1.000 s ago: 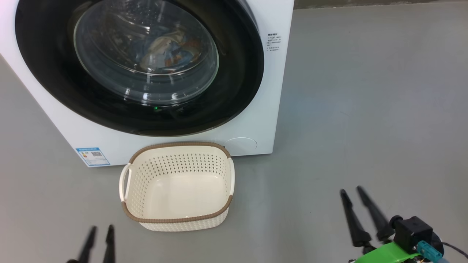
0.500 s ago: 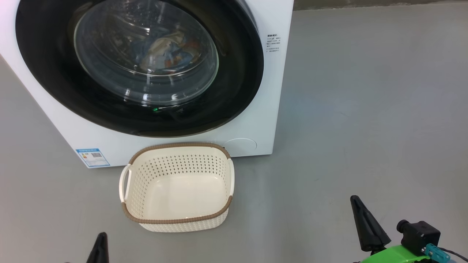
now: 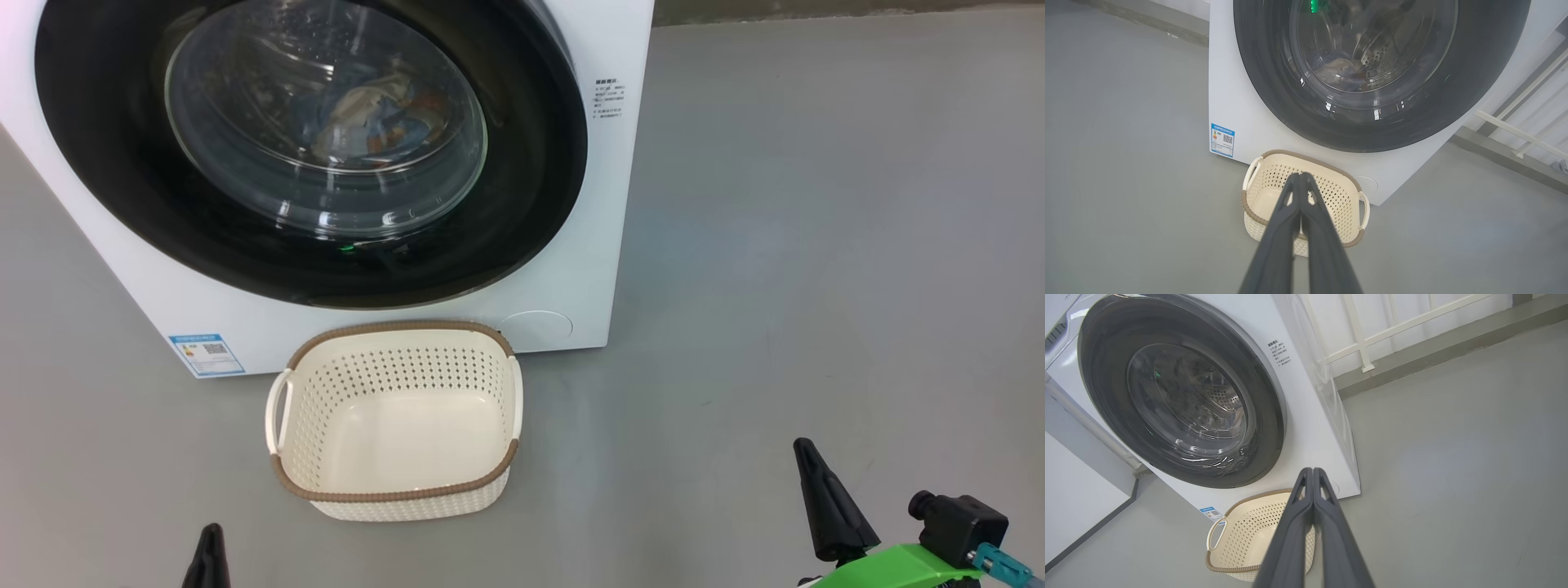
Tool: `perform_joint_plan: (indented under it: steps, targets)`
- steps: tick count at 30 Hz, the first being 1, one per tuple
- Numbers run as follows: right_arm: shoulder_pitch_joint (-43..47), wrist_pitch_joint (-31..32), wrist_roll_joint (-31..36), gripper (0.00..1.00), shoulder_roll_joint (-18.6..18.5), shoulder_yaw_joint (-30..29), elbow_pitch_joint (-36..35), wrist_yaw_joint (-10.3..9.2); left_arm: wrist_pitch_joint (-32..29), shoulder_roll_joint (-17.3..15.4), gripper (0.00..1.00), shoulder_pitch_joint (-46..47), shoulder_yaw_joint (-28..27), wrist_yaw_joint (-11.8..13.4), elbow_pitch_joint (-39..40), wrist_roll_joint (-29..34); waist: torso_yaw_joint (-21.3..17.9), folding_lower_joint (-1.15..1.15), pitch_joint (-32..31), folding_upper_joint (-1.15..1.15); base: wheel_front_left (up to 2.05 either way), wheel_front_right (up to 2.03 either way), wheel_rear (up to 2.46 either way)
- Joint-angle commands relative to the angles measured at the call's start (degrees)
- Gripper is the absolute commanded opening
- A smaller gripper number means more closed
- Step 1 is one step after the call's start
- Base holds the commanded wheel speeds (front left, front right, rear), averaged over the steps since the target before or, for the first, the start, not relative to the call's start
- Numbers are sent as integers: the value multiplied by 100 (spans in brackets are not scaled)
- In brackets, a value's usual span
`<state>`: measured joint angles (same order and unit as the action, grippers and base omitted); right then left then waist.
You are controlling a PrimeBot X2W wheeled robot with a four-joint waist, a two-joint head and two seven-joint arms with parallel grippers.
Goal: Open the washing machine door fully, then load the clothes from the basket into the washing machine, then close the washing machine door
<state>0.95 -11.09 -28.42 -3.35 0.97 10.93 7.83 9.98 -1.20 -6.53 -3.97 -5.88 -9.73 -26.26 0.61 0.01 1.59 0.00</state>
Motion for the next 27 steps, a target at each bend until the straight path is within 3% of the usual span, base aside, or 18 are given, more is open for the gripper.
perform_joint_plan:
  steps: [1, 27]
  targets:
    - [-205, 14, -141, 0, -56, -5, -114, -8, -32, -90, 0, 233, -61, -33, 92, -124, 0, -1, -1, 0, 0, 0, 0]
    - [-334, 405, -1914, 0, -101, -106, -6, -15, -469, -111, 0, 514, -114, -67, -50, -1875, -17, -1, -39, 0, 0, 0, 0]
